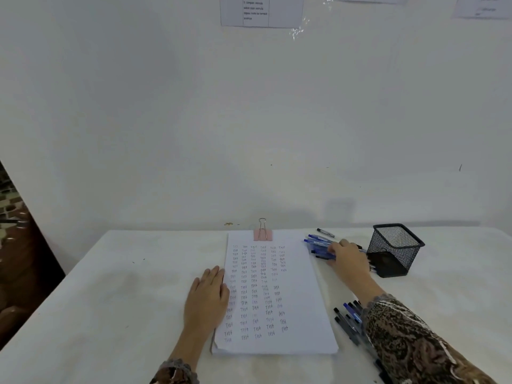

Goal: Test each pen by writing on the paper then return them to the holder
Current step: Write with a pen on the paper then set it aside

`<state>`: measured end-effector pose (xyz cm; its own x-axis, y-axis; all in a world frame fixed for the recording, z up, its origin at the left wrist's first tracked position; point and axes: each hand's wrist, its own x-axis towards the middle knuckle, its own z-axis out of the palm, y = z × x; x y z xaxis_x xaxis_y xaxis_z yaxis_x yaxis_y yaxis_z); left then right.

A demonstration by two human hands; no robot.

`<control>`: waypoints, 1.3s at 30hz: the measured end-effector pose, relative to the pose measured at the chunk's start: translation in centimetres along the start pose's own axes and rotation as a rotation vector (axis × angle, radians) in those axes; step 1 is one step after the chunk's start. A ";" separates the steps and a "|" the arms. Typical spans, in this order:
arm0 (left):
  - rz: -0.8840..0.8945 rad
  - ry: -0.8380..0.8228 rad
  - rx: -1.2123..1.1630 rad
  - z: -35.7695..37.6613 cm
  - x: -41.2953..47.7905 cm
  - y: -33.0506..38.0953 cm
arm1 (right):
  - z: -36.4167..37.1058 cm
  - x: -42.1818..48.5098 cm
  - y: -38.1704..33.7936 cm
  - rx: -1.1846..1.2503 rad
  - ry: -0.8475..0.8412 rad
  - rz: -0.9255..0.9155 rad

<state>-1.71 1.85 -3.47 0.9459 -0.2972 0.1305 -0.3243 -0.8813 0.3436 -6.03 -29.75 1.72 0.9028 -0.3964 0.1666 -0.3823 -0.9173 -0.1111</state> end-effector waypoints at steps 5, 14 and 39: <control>-0.002 0.011 -0.005 0.1 0.0 0.0 | -0.3 0.2 -0.7 0.200 0.199 -0.014; 0.001 0.020 -0.012 0.0 -0.2 0.0 | -2.3 -1.7 -6.4 2.507 0.125 0.479; 0.002 0.016 -0.021 0.0 0.2 -0.1 | 2.8 -0.3 -7.9 2.127 -0.138 0.270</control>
<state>-1.45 1.91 -3.49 0.9450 -0.2928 0.1459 -0.3264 -0.8728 0.3628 -2.74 -22.25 -0.20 0.9208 -0.3816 -0.0801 0.1838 0.6059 -0.7740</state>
